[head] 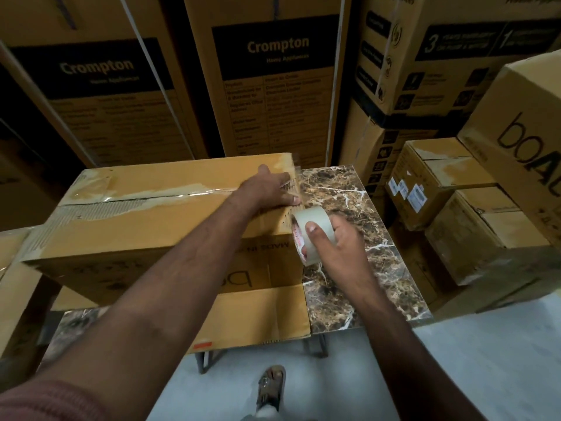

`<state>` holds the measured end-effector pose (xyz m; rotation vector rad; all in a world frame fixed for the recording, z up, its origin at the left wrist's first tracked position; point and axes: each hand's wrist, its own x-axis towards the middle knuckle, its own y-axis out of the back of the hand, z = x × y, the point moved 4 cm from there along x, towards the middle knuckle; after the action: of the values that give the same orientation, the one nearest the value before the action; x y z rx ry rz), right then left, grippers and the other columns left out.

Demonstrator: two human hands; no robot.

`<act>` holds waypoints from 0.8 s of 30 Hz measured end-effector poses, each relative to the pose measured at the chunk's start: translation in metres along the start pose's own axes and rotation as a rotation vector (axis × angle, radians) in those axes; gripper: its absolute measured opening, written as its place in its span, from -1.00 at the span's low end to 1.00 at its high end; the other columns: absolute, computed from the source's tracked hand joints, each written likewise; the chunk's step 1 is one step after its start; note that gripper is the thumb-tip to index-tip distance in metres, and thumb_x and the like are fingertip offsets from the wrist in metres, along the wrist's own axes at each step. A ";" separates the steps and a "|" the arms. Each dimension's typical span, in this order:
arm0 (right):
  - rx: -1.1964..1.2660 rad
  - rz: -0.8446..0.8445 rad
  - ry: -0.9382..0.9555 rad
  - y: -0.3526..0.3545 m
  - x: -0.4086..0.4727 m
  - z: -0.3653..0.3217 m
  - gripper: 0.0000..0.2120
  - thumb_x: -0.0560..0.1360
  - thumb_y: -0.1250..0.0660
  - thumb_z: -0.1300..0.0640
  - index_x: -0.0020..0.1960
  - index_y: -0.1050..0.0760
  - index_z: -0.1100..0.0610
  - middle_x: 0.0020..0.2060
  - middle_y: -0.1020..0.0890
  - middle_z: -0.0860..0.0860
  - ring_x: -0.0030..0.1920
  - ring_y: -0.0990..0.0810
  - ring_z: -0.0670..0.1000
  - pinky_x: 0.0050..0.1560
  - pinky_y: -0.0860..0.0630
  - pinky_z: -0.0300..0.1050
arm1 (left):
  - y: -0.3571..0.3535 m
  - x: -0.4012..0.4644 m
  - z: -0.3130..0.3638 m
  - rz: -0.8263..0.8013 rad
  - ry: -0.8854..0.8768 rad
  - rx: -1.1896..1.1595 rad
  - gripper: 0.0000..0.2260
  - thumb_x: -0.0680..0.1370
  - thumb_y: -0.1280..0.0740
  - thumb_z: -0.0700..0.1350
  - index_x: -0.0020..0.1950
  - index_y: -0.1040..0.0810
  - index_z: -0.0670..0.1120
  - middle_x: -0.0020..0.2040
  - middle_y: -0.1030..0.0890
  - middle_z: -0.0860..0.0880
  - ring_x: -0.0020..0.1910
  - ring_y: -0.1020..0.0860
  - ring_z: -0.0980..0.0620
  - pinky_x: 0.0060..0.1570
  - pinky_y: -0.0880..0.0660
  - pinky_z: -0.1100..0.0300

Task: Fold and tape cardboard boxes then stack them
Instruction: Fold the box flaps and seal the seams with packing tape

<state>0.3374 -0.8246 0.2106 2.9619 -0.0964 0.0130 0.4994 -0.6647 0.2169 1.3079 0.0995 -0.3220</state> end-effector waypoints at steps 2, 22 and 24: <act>0.002 0.022 -0.004 -0.001 -0.005 0.005 -0.85 0.62 -0.34 0.05 0.11 -0.55 0.12 -0.12 -0.70 0.07 -0.25 -0.71 -0.08 -0.28 -0.66 -0.07 | -0.006 -0.008 0.004 0.111 -0.023 0.020 -0.33 0.50 -0.33 0.34 0.54 -0.30 0.09 0.35 -0.26 -0.18 0.31 -0.43 -0.26 0.29 -0.44 -0.11; -0.023 0.086 -0.256 -0.028 -0.027 0.067 -0.84 0.64 -0.28 -0.06 0.08 -0.50 0.03 -0.03 -0.66 0.06 -0.10 -0.71 0.10 -0.04 -0.67 0.17 | -0.022 -0.052 0.010 0.612 -0.193 -0.037 -0.65 0.68 -0.11 0.14 0.14 -0.57 -0.05 0.05 -0.51 -0.05 -0.06 -0.51 -0.01 -0.21 -0.43 0.11; -0.055 0.095 -0.252 -0.030 -0.022 0.068 -0.88 0.64 -0.28 -0.03 -0.05 -0.48 -0.03 -0.06 -0.66 0.05 -0.09 -0.70 0.13 -0.02 -0.66 0.20 | -0.027 -0.066 0.010 0.583 -0.278 -0.054 -0.61 0.65 -0.14 0.21 -0.02 -0.57 -0.07 -0.12 -0.51 -0.03 -0.15 -0.50 -0.02 -0.31 -0.27 0.16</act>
<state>0.3172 -0.8056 0.1377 2.8859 -0.2659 -0.3449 0.4279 -0.6691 0.2110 1.1688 -0.4978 0.0016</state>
